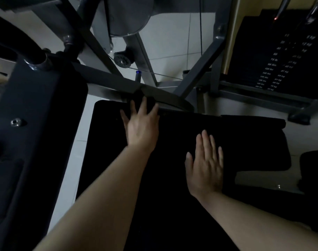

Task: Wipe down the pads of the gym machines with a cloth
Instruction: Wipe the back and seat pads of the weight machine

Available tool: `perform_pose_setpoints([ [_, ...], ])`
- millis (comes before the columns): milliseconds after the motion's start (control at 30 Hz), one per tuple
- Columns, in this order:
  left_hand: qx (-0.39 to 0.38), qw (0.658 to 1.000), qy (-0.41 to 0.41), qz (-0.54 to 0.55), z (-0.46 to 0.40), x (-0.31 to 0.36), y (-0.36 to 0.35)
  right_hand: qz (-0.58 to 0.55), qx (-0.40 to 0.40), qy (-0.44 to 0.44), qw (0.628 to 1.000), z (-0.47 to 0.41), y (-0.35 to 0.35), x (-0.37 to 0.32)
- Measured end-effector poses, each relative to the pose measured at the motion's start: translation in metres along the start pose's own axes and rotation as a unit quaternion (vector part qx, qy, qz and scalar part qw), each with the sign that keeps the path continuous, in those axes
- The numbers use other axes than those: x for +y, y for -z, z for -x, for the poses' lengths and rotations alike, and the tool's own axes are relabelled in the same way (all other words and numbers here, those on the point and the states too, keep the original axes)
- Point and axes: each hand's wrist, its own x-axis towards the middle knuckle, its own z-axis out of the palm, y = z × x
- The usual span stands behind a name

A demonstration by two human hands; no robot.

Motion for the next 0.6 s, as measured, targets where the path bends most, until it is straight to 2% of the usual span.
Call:
perform_pose_setpoints([
  [67,0.009,0.999,0.026,0.019,-0.019,0.006,0.002,-0.006,0.005,-0.008,1.0,-0.002,0.001,0.0],
  [133,0.026,0.999,0.003,0.038,-0.004,0.005,0.0,-0.008,-0.004,-0.011,1.0,-0.003,0.004,-0.001],
  [267,0.027,0.997,-0.068,0.008,0.105,-0.008,-0.015,-0.006,-0.013,-0.012,1.0,-0.003,0.005,-0.001],
  [400,-0.042,0.991,-0.119,0.042,0.199,-0.014,-0.026,0.0,-0.021,-0.013,1.0,-0.002,0.007,-0.002],
  [500,0.012,0.981,-0.164,0.106,0.167,-0.03,-0.027,-0.002,-0.027,-0.014,1.0,-0.003,0.007,-0.002],
  [533,0.042,0.978,-0.157,0.127,0.143,-0.032,-0.024,-0.003,-0.026,-0.014,1.0,-0.003,0.007,-0.002],
  [600,0.084,0.979,-0.09,0.163,0.08,-0.028,-0.013,-0.007,-0.024,-0.014,1.0,-0.003,0.006,-0.001],
])
